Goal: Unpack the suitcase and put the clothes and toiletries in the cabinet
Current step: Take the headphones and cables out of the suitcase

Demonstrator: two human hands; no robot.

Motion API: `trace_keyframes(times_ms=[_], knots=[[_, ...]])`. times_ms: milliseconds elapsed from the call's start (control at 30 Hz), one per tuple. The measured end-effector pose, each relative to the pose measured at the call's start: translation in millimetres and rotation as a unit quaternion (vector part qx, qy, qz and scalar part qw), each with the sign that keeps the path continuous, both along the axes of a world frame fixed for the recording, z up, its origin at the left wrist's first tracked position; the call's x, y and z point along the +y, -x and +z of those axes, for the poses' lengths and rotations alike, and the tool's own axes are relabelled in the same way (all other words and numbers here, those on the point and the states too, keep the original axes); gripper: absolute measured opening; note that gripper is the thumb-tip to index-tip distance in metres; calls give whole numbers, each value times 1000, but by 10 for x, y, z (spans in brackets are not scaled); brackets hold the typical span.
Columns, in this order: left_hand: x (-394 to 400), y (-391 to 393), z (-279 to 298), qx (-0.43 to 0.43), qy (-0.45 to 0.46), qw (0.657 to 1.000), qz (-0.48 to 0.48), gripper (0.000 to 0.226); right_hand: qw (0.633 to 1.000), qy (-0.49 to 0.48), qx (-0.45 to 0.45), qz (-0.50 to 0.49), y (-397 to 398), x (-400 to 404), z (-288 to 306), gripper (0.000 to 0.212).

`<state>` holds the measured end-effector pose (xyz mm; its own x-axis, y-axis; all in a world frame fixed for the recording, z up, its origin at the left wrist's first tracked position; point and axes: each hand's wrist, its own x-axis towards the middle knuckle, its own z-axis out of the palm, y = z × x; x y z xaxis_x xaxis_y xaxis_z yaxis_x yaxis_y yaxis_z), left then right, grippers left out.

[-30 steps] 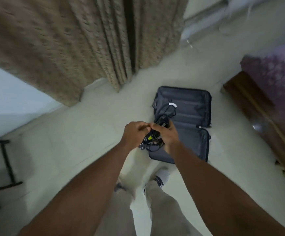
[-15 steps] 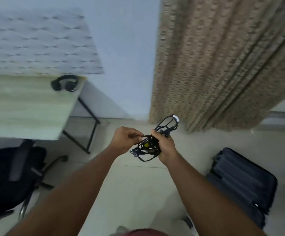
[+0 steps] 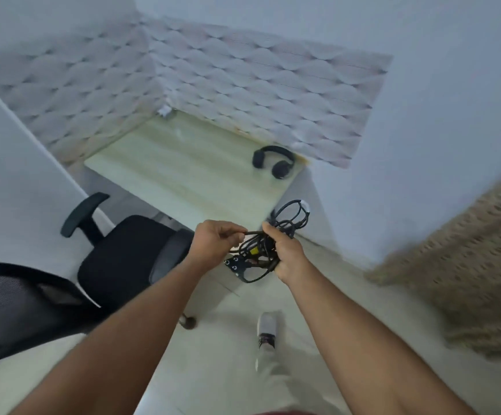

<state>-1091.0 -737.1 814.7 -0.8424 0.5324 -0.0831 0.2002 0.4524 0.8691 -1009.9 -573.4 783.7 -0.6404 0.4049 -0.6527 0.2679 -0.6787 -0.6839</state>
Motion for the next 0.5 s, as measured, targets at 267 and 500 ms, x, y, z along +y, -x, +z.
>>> trace_keyframes(times_ms=[267, 500], knots=[[-190, 1965, -235, -44, 14, 990, 134, 12, 983, 19, -33, 177, 2325, -14, -240, 38], [-480, 3323, -425, -50, 72, 969, 232, 19, 962, 17, -117, 245, 4075, -298, -324, 45]])
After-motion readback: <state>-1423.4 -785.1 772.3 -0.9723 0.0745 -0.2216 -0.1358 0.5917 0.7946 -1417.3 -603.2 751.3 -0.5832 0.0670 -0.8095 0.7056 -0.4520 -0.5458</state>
